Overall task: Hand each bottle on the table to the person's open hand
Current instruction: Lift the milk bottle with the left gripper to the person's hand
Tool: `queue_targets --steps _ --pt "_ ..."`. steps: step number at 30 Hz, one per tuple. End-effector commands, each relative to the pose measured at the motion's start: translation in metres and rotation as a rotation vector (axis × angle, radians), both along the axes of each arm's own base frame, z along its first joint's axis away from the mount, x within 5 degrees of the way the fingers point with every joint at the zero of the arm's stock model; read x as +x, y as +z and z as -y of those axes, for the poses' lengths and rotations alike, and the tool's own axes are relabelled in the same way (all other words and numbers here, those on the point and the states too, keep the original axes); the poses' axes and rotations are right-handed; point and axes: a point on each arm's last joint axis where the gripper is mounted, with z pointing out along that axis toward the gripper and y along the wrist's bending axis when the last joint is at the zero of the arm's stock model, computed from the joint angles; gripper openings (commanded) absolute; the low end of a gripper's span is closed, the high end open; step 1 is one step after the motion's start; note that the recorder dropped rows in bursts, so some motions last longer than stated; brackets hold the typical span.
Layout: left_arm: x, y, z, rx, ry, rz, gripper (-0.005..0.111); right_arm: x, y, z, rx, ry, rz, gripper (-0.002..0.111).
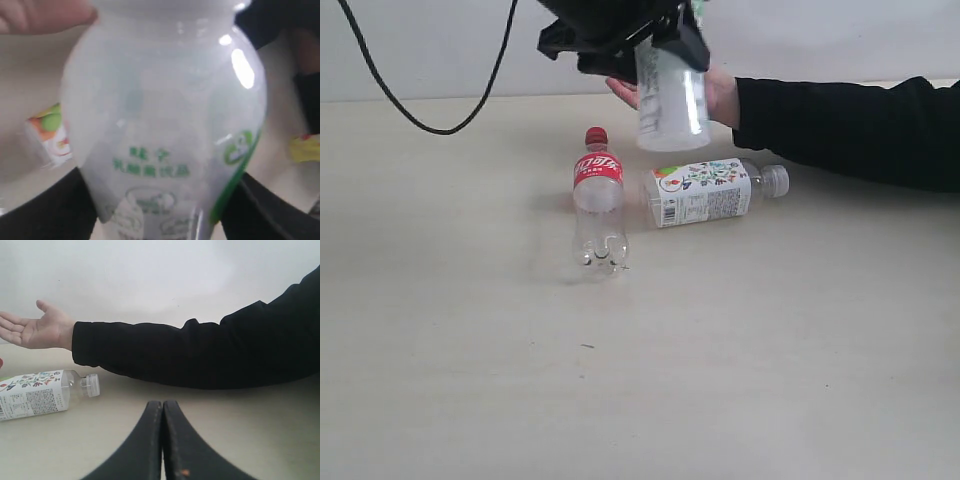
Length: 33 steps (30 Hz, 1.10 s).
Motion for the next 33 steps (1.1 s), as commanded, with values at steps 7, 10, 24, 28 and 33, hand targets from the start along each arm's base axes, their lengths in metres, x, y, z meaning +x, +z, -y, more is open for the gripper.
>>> queue_targets --steps 7,10,24,28,33 --pt "0.040 -0.028 0.013 -0.341 0.102 -0.090 0.000 0.000 -0.001 0.000 -0.005 -0.005 0.006 0.000" --pt "0.056 -0.038 0.001 -0.382 0.124 -0.093 0.000 0.000 -0.001 0.000 -0.005 -0.005 0.006 0.000" --pt "0.099 -0.056 -0.009 -0.518 0.155 -0.138 0.000 0.000 -0.001 0.000 -0.005 -0.005 0.006 0.000" --pt "0.107 -0.069 -0.006 -0.533 0.167 -0.158 0.000 0.000 -0.001 0.000 -0.005 -0.005 0.006 0.000" --pt "0.117 -0.089 -0.012 -0.540 0.234 -0.231 0.000 0.000 -0.001 0.000 -0.005 -0.005 0.006 0.000"
